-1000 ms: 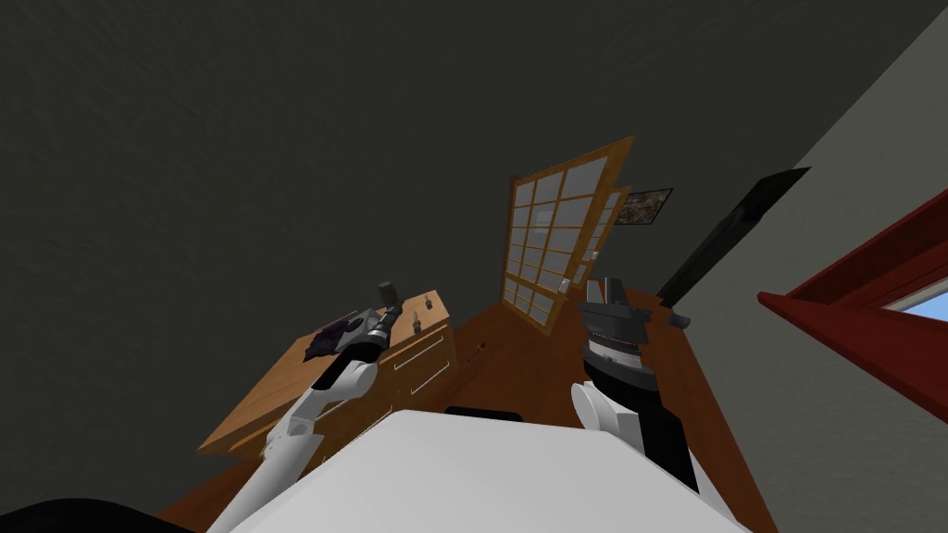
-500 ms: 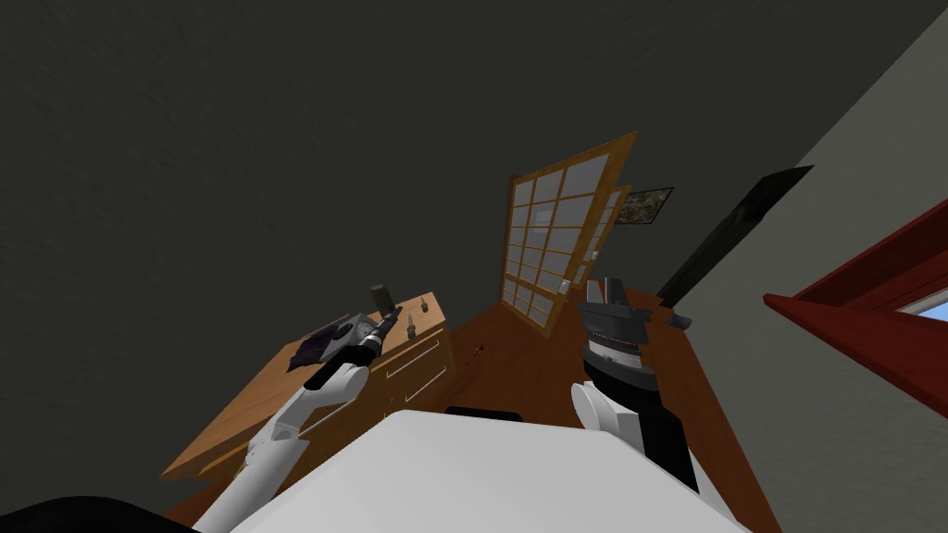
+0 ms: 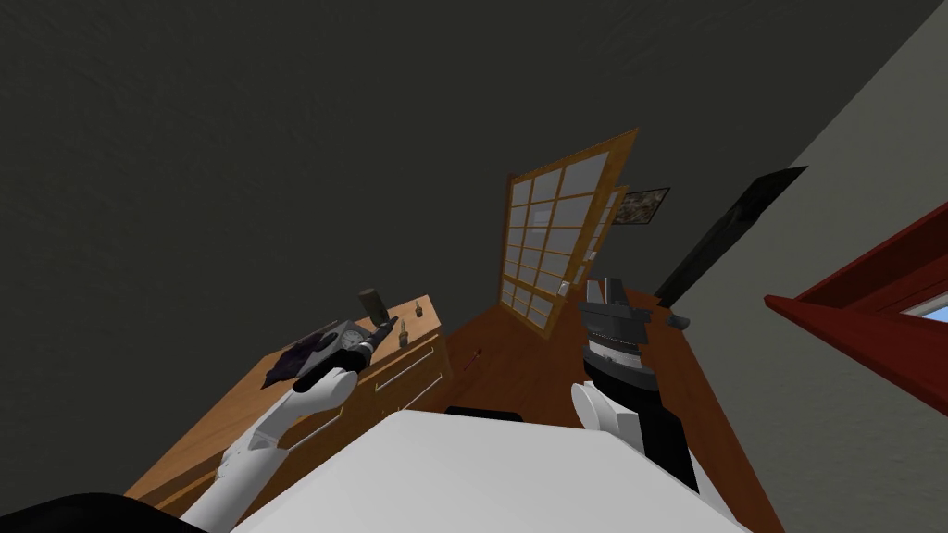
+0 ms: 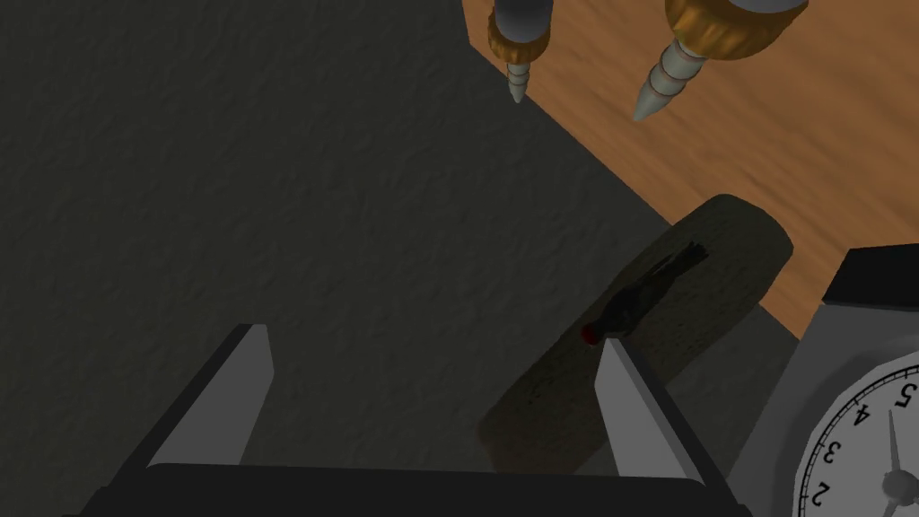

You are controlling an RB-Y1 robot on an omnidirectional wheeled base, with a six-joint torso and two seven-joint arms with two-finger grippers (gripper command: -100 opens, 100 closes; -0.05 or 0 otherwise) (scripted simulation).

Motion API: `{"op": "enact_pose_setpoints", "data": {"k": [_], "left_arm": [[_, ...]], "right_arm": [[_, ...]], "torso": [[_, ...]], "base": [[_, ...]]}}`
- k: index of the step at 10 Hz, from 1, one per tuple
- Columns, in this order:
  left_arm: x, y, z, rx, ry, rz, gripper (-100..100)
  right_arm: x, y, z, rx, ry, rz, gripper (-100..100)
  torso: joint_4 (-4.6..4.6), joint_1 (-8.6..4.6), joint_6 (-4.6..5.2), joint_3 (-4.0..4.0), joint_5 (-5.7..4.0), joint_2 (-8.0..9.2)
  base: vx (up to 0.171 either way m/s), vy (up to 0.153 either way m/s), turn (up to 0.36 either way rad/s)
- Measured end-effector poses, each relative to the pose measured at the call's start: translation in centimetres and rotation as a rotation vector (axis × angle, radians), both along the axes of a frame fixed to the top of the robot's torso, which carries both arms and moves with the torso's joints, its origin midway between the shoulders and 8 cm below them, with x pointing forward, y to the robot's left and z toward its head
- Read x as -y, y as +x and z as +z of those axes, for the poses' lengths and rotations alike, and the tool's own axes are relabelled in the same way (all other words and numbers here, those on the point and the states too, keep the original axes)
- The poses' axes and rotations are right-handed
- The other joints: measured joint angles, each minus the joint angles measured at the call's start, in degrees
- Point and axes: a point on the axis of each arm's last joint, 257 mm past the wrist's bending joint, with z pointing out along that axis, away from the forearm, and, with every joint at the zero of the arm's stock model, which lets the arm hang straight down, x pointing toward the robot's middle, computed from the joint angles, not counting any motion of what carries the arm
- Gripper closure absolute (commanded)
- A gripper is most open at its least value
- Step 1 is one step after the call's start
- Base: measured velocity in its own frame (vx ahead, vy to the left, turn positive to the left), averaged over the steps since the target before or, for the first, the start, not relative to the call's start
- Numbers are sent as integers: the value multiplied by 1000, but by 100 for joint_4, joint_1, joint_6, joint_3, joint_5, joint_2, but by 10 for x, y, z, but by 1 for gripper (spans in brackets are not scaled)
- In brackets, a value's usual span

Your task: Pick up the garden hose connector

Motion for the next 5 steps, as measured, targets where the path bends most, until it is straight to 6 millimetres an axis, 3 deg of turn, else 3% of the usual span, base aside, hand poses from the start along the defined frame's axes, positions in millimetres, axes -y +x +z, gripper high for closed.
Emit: {"op": "enact_pose_setpoints", "data": {"k": [5], "left_arm": [[-22, -30, -48, -200, 25, 0, -100]], "right_arm": [[0, 0, 0, 0, 0, 0, 0]], "torso": [[-1, 5, -1, -2, 2, -1]], "base": [[95, -16, -41]]}}
